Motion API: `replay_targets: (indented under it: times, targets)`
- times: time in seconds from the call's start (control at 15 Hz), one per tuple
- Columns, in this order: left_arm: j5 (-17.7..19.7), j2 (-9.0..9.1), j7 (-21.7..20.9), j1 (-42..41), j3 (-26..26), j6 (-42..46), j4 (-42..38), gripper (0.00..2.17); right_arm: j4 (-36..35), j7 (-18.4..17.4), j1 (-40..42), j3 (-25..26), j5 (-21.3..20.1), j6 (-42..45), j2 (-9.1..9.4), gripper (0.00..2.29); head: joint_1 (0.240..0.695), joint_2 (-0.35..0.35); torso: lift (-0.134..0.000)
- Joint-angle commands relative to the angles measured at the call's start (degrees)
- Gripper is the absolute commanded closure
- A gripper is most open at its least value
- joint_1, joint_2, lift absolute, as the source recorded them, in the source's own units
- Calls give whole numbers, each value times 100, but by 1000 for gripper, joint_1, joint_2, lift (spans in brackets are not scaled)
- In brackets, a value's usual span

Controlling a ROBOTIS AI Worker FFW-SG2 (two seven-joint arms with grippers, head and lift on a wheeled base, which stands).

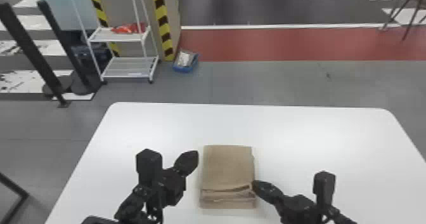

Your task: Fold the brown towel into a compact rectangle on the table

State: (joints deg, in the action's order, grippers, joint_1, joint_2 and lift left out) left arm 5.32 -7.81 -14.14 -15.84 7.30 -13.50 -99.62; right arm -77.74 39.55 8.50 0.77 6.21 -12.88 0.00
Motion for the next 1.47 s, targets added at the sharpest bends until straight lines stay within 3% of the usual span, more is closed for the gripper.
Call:
replay_targets:
  times: [0.0,0.33,0.53,0.6,0.67,0.73,0.8,0.87,1.13,1.4]
  targets:
    - [-5,17,16,10,52,-17,-5,1629,110,0,2,46,-67,44,5,1416,695,58,0]
    - [-14,17,42,-16,87,-17,-67,1629,145,-35,-15,195,-41,360,5,1416,695,33,0]
    - [-14,-1,42,-148,61,-35,-278,1629,-549,35,371,354,302,325,5,1386,695,22,0]
    - [-5,-1,42,-192,35,-70,-401,1625,-866,62,521,433,381,290,5,1153,695,15,0]
    - [21,-1,34,-245,-36,-105,-533,1450,-1235,53,688,477,407,307,5,714,695,10,0]
    - [65,-10,16,-280,-80,-105,-603,964,-1516,9,820,591,407,343,5,228,695,5,0]
    - [65,-19,16,-289,-124,-88,-612,346,-1648,-53,881,696,407,430,5,46,695,0,0]
    - [56,-19,51,-289,-176,-52,-612,76,-1727,-140,899,784,407,553,5,26,695,-6,0]
    - [-49,-124,376,-332,-317,1161,-304,73,-2202,-685,881,907,126,518,5,46,695,-35,0]
    - [-119,-142,860,-174,-484,1934,100,56,-2448,-852,714,1030,-208,378,5,49,695,-17,0]
